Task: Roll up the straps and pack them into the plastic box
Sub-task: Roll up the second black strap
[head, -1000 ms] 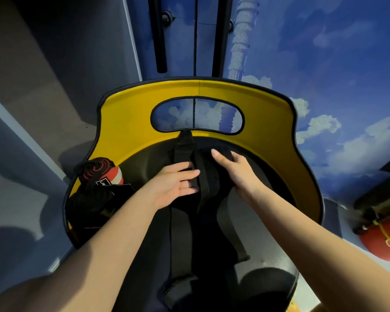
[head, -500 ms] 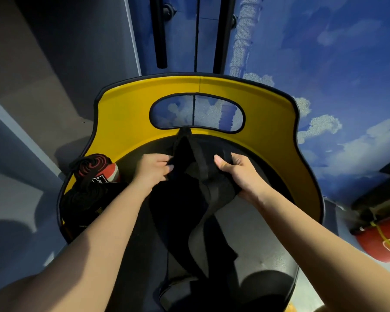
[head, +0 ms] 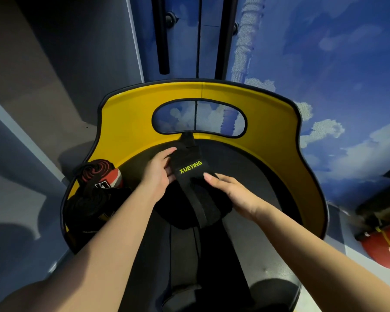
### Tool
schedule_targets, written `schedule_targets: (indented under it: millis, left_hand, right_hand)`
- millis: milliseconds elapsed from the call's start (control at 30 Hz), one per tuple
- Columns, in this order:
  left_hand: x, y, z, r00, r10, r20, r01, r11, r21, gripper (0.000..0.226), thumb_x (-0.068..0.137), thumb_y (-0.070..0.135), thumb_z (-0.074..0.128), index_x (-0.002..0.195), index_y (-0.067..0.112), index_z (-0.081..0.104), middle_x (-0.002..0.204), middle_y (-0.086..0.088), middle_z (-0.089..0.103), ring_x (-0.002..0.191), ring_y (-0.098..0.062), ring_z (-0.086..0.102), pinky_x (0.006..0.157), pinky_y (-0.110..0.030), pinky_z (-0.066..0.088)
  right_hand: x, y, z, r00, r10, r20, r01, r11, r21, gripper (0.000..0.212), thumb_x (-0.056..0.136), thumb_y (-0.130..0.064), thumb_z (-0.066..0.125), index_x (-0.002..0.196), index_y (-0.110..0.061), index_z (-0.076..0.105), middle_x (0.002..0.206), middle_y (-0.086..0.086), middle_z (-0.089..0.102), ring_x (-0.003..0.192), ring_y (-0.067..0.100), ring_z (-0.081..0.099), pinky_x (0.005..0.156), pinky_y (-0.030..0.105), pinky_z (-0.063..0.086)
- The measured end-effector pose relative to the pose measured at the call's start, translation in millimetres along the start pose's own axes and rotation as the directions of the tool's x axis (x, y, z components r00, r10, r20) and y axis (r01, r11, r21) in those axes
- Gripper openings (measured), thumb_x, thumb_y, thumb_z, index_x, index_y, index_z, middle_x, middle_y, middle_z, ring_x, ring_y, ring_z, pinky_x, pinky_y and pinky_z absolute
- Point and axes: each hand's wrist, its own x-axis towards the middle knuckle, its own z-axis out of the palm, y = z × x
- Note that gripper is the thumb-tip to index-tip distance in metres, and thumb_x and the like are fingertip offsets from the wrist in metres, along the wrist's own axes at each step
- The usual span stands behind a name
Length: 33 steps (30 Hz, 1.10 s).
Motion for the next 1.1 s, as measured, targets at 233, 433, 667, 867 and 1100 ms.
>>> schedule_targets:
  millis: [233, 433, 667, 867, 1100]
  left_hand:
    - [-2, -3, 10, 0.996, 0.03, 0.083, -0.044, 0.986, 0.164, 0.055, 0.088, 0.003, 0.061, 0.136, 0.024, 0.044, 0.136, -0.007, 0.047, 0.112, -0.018, 0.054, 0.082, -0.03, 0.051]
    - [-7, 10, 28, 0.99, 0.072, 0.125, -0.133, 0.797, 0.59, 0.038, 0.095, 0.026, 0.051, 0.133, 0.022, 0.049, 0.135, -0.004, 0.052, 0.112, -0.019, 0.054, 0.093, -0.034, 0.047]
    - [6, 19, 45, 0.996, -0.067, 0.059, 0.021, 0.821, 0.571, 0.043, 0.092, 0.045, 0.051, 0.13, 0.026, 0.052, 0.127, -0.003, 0.057, 0.113, -0.024, 0.054, 0.095, -0.041, 0.047]
    - [33, 21, 43, 1.0, 0.009, -0.029, 0.006, 0.881, 0.474, 0.029, 0.089, 0.04, 0.057, 0.111, 0.022, 0.064, 0.112, -0.006, 0.065, 0.102, -0.027, 0.06, 0.081, -0.041, 0.054]
    - [75, 13, 39, 0.999, 0.023, -0.044, 0.001, 0.883, 0.47, 0.029, 0.099, 0.027, 0.045, 0.119, 0.013, 0.059, 0.118, -0.009, 0.064, 0.106, -0.028, 0.06, 0.082, -0.034, 0.048]
  right_hand:
    - [20, -17, 10, 0.935, -0.21, -0.286, 0.213, 0.977, -0.021, 0.015, 0.088, -0.005, 0.061, 0.101, -0.004, 0.067, 0.096, 0.014, 0.07, 0.087, 0.024, 0.067, 0.086, 0.038, 0.054]
    - [30, -43, 13, 0.796, -0.36, -0.486, 0.051, 0.841, -0.539, 0.029, 0.091, -0.015, 0.055, 0.119, -0.016, 0.063, 0.111, 0.004, 0.069, 0.11, 0.02, 0.061, 0.086, 0.02, 0.042]
    - [39, -57, 37, 0.858, -0.337, -0.388, -0.028, 0.722, -0.691, 0.04, 0.088, -0.039, 0.041, 0.124, -0.033, 0.058, 0.107, 0.005, 0.068, 0.101, 0.027, 0.061, 0.084, 0.038, 0.051]
    - [55, -71, 35, 0.896, -0.285, -0.341, 0.013, 0.783, -0.622, 0.037, 0.084, -0.052, 0.035, 0.084, -0.034, 0.067, 0.092, 0.004, 0.068, 0.091, 0.028, 0.063, 0.082, 0.045, 0.054]
    - [95, -48, 3, 0.847, -0.211, -0.488, 0.018, 0.929, -0.37, 0.041, 0.089, -0.035, 0.061, 0.122, -0.012, 0.057, 0.115, 0.001, 0.06, 0.105, 0.016, 0.056, 0.084, 0.027, 0.047]
